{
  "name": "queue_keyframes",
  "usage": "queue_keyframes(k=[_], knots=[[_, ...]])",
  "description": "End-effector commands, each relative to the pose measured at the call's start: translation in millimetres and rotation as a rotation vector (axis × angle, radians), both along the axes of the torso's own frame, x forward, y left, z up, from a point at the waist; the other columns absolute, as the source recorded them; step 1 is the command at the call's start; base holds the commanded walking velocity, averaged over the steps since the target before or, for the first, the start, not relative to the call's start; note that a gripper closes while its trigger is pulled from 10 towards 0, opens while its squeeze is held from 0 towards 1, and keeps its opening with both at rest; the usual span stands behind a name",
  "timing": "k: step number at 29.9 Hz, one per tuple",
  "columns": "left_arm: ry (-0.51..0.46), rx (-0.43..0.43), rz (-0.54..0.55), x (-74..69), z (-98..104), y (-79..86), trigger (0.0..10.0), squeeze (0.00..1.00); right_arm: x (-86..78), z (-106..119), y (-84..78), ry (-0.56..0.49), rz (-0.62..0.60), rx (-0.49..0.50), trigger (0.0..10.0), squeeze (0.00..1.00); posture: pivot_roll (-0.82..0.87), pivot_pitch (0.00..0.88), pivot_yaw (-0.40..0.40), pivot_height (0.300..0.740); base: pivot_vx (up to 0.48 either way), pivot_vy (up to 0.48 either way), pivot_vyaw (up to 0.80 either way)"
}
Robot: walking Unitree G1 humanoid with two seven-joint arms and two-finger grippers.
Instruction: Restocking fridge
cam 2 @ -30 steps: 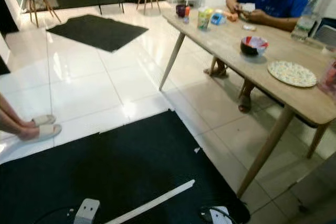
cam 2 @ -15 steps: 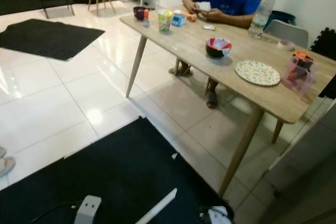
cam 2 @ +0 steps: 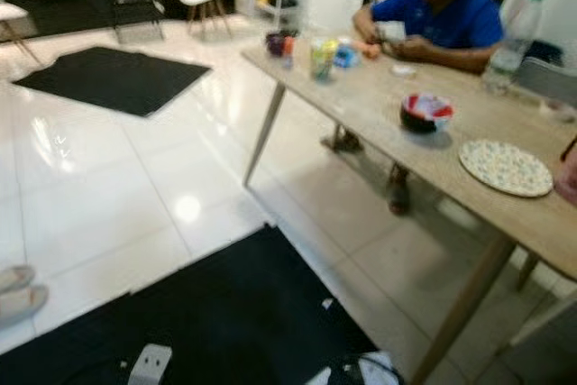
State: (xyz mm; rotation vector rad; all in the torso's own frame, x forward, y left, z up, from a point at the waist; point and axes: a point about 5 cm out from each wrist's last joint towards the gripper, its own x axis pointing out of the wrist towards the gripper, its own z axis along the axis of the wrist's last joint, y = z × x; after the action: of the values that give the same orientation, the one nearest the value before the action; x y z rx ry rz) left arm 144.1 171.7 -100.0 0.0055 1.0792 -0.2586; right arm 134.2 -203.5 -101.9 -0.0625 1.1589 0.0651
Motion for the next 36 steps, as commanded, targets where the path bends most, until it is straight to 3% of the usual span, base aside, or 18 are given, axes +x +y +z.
queue_keyframes(k=[1, 4, 23, 36], knots=[[0.003, 0.002, -0.013, 0.2, 0.0, -0.5, 10.0, 0.0, 2.2, 1.9, -7.1, -0.004, -0.013, -0.015, 10.0, 0.0, 0.02, 0.0, 0.001, 0.74, 0.356, 0.0, 0.0], [0.004, 0.001, -0.012, 0.1, 0.0, -0.2, 10.0, 0.0, 2.2, 1.7, -6.7, 0.0, -0.005, -0.018, 10.0, 0.0, 0.02, 0.0, 0.002, 0.74, 0.355, 0.0, 0.0], [0.006, -0.004, -0.009, -1.0, -0.5, -1.8, 10.0, 0.0, 1.6, 1.5, -6.0, -0.003, -0.019, -0.008, 10.0, 0.0, 0.02, 0.0, 0.003, 0.74, 0.357, 0.0, -0.8], [0.01, 0.002, -0.011, -2.0, -0.9, -1.7, 10.0, 0.0, 3.2, 2.1, -6.1, -0.011, -0.017, -0.012, 10.0, 0.0, 0.02, 0.0, 0.005, 0.74, 0.344, 0.0, 0.0]])
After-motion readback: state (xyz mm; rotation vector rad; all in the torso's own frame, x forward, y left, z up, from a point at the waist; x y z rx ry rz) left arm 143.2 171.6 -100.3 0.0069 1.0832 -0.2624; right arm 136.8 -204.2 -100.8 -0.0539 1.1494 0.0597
